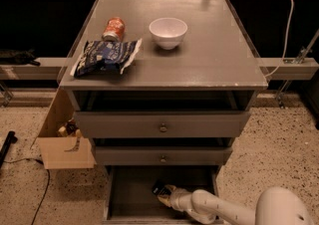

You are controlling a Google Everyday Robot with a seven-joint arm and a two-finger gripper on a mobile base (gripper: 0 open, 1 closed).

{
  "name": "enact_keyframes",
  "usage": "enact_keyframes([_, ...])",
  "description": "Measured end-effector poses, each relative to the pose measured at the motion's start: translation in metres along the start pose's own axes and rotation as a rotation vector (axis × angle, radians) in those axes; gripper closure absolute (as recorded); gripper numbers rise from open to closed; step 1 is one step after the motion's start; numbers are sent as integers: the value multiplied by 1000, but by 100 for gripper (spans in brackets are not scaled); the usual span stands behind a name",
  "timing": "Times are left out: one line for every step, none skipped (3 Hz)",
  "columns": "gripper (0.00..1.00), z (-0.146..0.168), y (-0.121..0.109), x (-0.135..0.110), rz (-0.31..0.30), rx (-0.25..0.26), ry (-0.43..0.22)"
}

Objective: Pick rxbar blueberry from bottom drawer and place on counter

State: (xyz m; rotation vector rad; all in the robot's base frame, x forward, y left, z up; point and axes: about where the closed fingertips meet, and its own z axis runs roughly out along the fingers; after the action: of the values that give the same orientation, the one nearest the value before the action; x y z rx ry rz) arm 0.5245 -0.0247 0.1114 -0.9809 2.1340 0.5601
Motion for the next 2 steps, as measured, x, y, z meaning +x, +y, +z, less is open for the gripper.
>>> enact_keyframes([100,0,0,0,0,0,0])
enact_keyframes([100,0,0,0,0,0,0])
